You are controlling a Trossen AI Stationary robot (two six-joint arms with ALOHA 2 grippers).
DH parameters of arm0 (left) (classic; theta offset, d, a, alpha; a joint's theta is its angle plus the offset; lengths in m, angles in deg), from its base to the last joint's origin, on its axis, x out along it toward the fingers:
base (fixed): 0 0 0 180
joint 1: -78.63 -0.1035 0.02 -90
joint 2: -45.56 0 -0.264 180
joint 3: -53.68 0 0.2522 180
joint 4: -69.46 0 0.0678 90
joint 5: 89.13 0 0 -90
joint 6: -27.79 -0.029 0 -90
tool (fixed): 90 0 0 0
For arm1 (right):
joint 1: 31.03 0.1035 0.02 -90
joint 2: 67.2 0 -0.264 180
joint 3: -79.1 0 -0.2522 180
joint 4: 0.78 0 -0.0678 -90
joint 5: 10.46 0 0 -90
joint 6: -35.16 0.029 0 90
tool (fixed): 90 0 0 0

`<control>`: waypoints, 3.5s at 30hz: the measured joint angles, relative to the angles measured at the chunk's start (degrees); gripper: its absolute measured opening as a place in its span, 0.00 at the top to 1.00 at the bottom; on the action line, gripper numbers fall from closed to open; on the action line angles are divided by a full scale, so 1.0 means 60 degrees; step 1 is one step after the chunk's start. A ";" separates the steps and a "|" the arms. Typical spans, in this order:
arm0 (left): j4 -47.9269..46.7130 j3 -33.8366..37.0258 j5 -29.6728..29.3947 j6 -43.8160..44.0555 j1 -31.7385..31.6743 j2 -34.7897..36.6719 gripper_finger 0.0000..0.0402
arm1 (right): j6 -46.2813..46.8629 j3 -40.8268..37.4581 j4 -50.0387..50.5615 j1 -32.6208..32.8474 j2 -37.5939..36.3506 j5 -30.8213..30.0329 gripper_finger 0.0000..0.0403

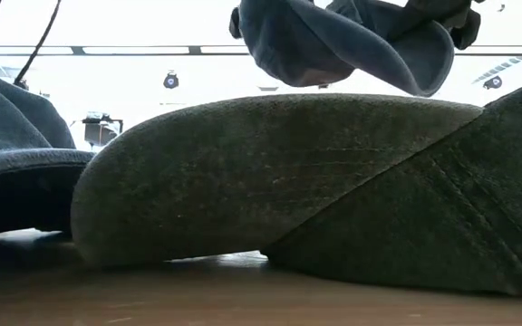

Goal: Pick & Place hat
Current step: Put the middle blue cap into the transparent bin

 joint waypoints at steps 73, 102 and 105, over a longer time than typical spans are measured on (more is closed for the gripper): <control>0.6256 0.3006 0.0572 -1.0263 0.1630 0.1627 0.62 | 0.1344 -0.0186 -0.0489 -0.2343 -0.4024 0.8329 0.97; 0.7106 0.2328 0.0434 -0.9942 0.1702 0.0674 0.93 | 0.1067 -0.0566 -0.0449 -0.4044 -0.4488 0.9124 0.97; 0.6421 0.2328 0.0035 -0.9744 0.1684 0.0705 0.93 | 0.1085 -0.0566 -0.0410 -0.4050 -0.4548 0.9111 0.96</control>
